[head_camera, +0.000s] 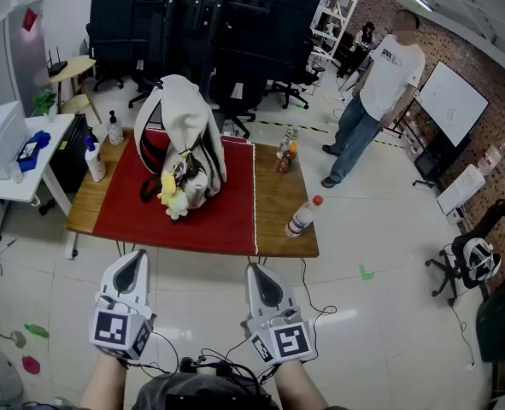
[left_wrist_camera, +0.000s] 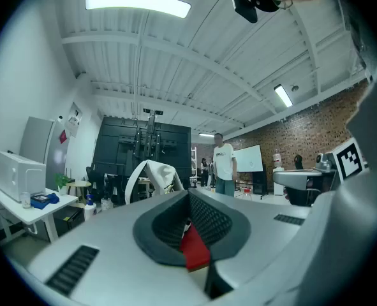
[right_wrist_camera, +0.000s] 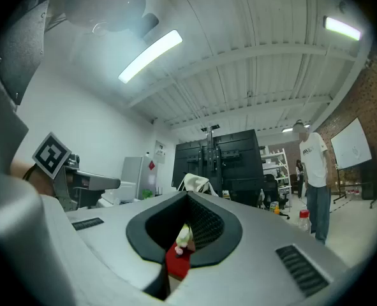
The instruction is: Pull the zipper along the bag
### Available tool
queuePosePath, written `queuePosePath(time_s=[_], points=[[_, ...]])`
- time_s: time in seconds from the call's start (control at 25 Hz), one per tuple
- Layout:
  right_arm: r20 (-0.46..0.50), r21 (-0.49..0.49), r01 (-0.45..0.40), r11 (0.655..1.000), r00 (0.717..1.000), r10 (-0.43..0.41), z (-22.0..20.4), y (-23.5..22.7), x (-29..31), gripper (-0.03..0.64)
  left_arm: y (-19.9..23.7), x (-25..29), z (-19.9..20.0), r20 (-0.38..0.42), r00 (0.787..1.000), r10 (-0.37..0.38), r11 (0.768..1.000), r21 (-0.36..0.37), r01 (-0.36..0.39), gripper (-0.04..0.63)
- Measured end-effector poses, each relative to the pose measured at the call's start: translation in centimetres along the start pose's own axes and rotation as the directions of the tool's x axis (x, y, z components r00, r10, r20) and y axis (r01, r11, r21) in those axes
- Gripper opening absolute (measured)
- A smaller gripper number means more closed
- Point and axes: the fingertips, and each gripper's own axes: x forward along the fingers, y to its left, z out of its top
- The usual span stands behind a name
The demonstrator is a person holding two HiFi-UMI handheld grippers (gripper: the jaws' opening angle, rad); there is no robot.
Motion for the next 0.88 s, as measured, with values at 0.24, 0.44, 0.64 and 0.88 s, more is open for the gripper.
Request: queuePosePath(time_s=[0.24, 0.44, 0.64, 0.88], points=[[0.001, -0.006, 0.030, 1.000, 1.000, -0.030, -0.4, 1.0, 1.1, 0.008, 2.1, -0.1, -0.6, 0.001, 1.000, -0.012, 1.000, -0.003, 0.013, 0.032], [0.010, -0.019, 0.048, 0.999, 0.999, -0.048, -0.1, 1.7, 2.1, 0.008, 3.5, 0.1, -0.4, 0.011, 1.000, -0.023, 1.000, -0.008, 0.023, 0.032], [0.017, -0.019, 0.054, 0.998, 0.998, -0.054, 0.1, 1.2, 3.1, 0.008, 4.1, 0.8, -0.5, 0.012, 1.000, -0.021, 1.000, -0.014, 0.022, 0.032], [0.036, -0.020, 0.046, 0.999, 0.998, -0.045, -0.1, 0.7, 5.3, 0.008, 5.1, 2.2, -0.7, 0.013, 1.000, -0.011, 1.000, -0.021, 0.011, 0.032]])
